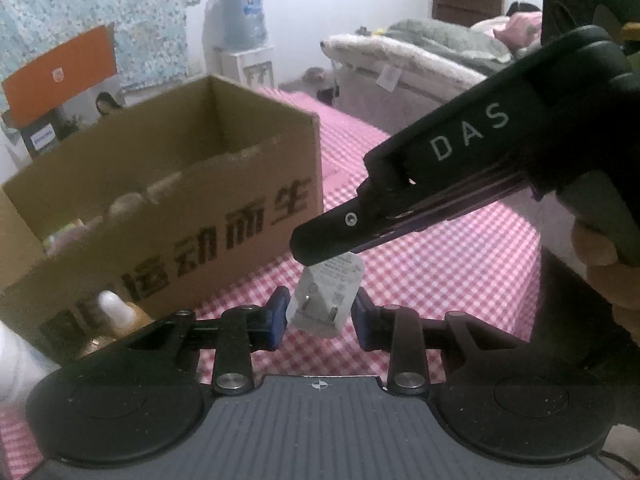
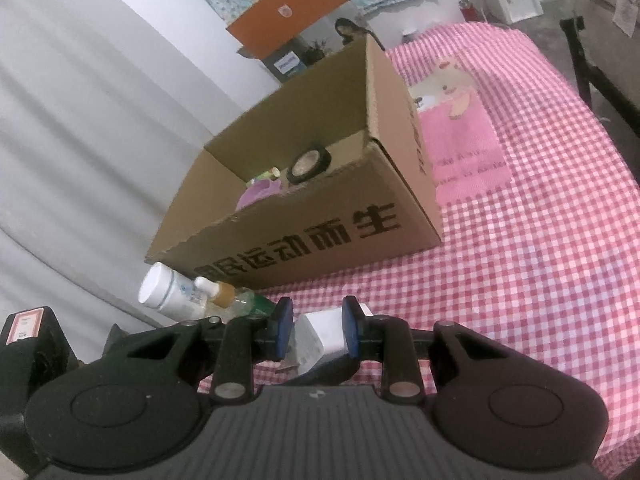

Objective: Organize rigid objects
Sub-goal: 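Lift the white plug charger and carry it over the box, then lower the white charger into the box and open the right gripper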

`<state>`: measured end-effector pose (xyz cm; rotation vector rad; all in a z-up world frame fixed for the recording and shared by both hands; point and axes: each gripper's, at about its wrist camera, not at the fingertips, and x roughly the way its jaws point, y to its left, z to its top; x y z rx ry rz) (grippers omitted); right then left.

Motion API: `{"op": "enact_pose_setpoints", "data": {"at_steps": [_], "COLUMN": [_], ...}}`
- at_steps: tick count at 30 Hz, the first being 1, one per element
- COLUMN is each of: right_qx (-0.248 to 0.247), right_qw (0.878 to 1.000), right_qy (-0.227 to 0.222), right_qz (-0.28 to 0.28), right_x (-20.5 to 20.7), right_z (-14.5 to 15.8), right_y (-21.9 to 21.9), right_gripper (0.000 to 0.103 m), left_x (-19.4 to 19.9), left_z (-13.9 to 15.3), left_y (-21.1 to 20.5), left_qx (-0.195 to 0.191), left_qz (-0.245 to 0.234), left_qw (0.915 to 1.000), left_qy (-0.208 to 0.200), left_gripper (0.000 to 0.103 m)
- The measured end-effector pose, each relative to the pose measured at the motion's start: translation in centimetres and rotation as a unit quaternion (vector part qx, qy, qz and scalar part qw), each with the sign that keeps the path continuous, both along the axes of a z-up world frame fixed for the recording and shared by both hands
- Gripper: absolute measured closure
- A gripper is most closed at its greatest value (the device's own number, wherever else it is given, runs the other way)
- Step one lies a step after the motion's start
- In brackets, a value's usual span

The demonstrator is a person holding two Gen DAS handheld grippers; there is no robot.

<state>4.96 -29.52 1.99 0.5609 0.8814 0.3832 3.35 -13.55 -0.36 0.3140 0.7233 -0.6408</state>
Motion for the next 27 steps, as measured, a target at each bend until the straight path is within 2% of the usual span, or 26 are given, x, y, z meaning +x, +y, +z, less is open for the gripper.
{"op": "enact_pose_setpoints", "data": {"at_steps": [5,9,15,19,22,27], "right_qx": [0.0,0.0,-0.003,-0.002,0.002,0.007], "right_qw": [0.999,0.995,0.991,0.993,0.993,0.989], "right_qy": [-0.044,-0.087,-0.103,-0.068,-0.029,0.046], "right_qz": [0.017,0.042,0.08,0.097,0.113,0.143], "right_x": [0.2,2.0,7.6,12.5,15.8,19.7], "right_z": [3.5,6.9,9.9,9.6,8.2,4.5], "right_y": [1.0,2.4,4.0,5.0,6.0,7.8], "right_gripper": [0.074,0.074,0.074,0.074,0.074,0.074], "left_x": [0.0,1.4,7.0,11.7,14.4,17.6], "left_z": [4.0,7.4,10.5,10.0,8.8,5.7], "left_y": [1.2,2.1,2.8,3.4,4.3,5.5], "left_qx": [-0.003,0.009,0.021,0.032,0.047,0.073], "left_qz": [0.013,0.024,0.048,0.07,0.083,0.103], "left_qw": [0.9995,0.9982,0.9983,0.9967,0.993,0.9811], "left_qy": [-0.029,-0.055,-0.024,0.028,0.07,0.147], "left_gripper": [0.071,0.071,0.072,0.072,0.072,0.072]}}
